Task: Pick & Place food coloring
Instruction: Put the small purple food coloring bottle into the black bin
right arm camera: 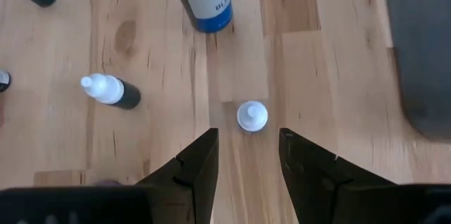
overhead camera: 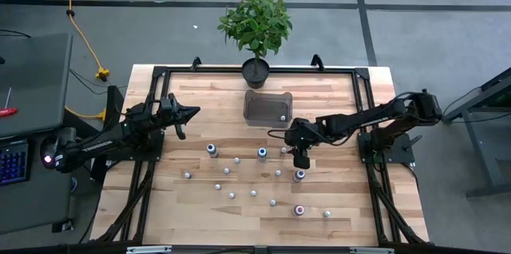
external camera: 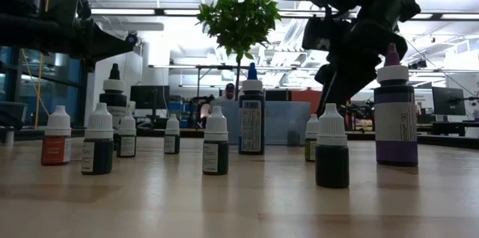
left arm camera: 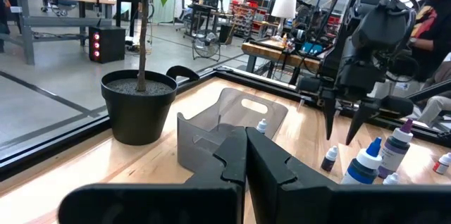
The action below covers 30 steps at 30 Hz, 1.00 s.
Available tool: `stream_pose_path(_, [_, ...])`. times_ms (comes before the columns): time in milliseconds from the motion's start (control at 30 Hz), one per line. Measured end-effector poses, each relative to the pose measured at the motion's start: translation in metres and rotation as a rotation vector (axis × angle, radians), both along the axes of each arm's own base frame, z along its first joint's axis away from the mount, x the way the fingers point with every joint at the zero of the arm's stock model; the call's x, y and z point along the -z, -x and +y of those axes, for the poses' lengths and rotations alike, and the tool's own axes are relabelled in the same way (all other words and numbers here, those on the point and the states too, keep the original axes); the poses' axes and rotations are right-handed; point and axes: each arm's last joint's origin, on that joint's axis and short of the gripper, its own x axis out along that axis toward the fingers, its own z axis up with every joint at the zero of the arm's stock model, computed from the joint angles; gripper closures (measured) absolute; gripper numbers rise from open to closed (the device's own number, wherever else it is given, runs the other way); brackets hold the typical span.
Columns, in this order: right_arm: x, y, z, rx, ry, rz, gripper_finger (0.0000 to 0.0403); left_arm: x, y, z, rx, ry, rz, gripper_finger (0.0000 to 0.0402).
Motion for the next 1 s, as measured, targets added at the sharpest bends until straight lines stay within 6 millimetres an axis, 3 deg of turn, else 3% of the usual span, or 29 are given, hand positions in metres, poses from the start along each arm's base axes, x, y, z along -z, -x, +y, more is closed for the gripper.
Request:
stream_pose_path(167, [-0.002,-0.003,-0.001,-0.021,0.017,-0.034,0.0255,0.0,0.0,0.0,0.0,0.0,0.0,0.0401])
stream_pose_path(500, [0.004,0.0,-0.001,0.001,0.018,-0.037,0.02,0.0,0.0,0.0,0.0,0.0,0.0,0.0401])
stream_pose_path(1000, [0.019,0.003,-0.002,0.031,0.0,-0.092,0.0196,0.0,0.0,0.0,0.0,0.0,0.0,0.0401])
